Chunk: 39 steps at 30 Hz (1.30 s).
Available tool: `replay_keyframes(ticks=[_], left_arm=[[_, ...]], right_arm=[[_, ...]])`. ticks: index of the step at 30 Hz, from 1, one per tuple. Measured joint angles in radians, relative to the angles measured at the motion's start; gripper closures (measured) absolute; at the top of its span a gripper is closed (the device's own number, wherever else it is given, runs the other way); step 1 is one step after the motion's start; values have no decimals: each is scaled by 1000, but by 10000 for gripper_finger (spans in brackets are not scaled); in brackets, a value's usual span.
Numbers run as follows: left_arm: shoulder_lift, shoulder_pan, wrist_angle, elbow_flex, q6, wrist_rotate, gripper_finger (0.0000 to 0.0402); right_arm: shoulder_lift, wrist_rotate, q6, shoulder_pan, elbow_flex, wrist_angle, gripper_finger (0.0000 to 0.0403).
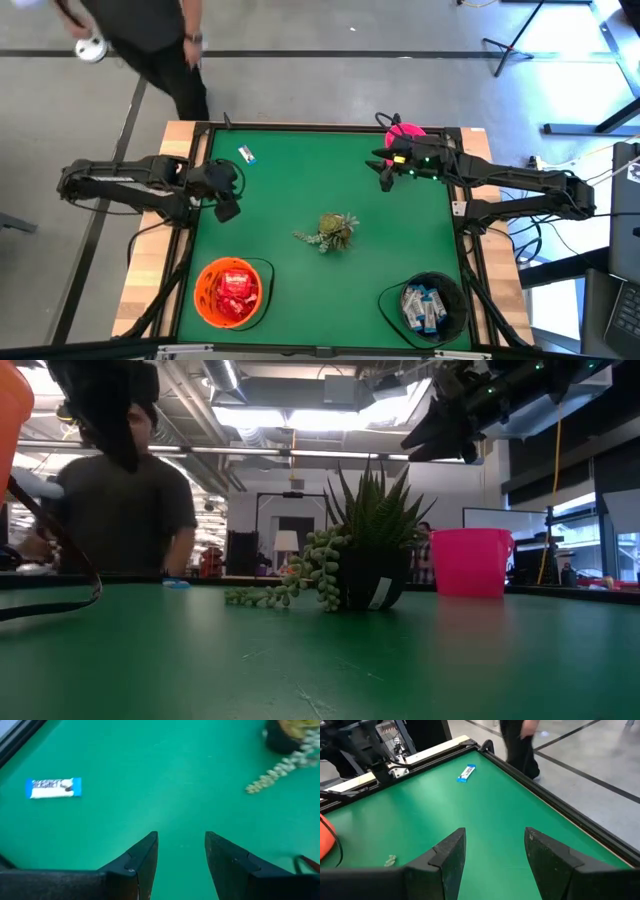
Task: Sort candy
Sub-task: Put the white chocolate into the black bucket
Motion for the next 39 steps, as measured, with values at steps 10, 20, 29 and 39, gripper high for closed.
replay_keyframes(ticks=[10, 20, 29, 39], left_arm=[[5, 240, 20, -19, 135, 62, 249], [60, 465, 25, -19, 234, 115, 235], [251, 583, 136, -19, 279, 98, 152], [406, 725, 304, -19, 320, 91, 131]], right_arm=[[0, 0, 1, 0, 0, 15, 205], [0, 0, 2, 0, 0, 14, 205], [0, 0, 2, 0, 0, 13, 205], [0, 0, 2, 0, 0, 10, 205]])
